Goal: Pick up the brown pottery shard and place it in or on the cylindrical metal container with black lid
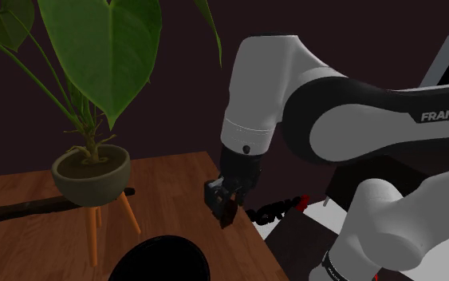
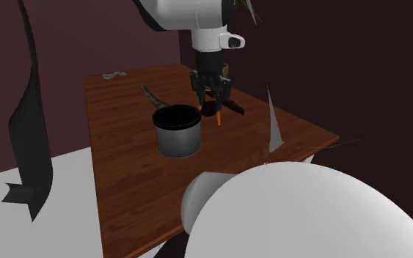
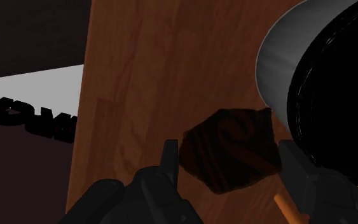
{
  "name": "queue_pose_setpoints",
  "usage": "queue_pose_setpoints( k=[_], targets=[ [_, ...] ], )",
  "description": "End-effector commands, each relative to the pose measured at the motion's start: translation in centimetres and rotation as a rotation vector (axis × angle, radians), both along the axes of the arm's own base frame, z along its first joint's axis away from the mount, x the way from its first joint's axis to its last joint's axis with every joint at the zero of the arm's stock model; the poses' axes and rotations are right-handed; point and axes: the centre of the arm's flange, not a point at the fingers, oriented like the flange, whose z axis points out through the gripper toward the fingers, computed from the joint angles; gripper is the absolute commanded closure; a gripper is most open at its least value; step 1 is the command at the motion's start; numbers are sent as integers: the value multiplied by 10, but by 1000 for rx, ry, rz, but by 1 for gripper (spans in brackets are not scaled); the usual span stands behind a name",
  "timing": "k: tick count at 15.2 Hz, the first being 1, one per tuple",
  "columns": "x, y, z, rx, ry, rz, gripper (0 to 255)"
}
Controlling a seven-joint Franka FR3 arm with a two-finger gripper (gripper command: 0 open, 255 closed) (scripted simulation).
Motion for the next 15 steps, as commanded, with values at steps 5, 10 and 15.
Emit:
queue_pose_setpoints(
  k=[5,10,15],
  targets=[
    [12,77,2,1,0,-1,255],
    [22,142,5,1,0,-1,255],
    [25,160,-10,1,0,-1,255]
  ],
)
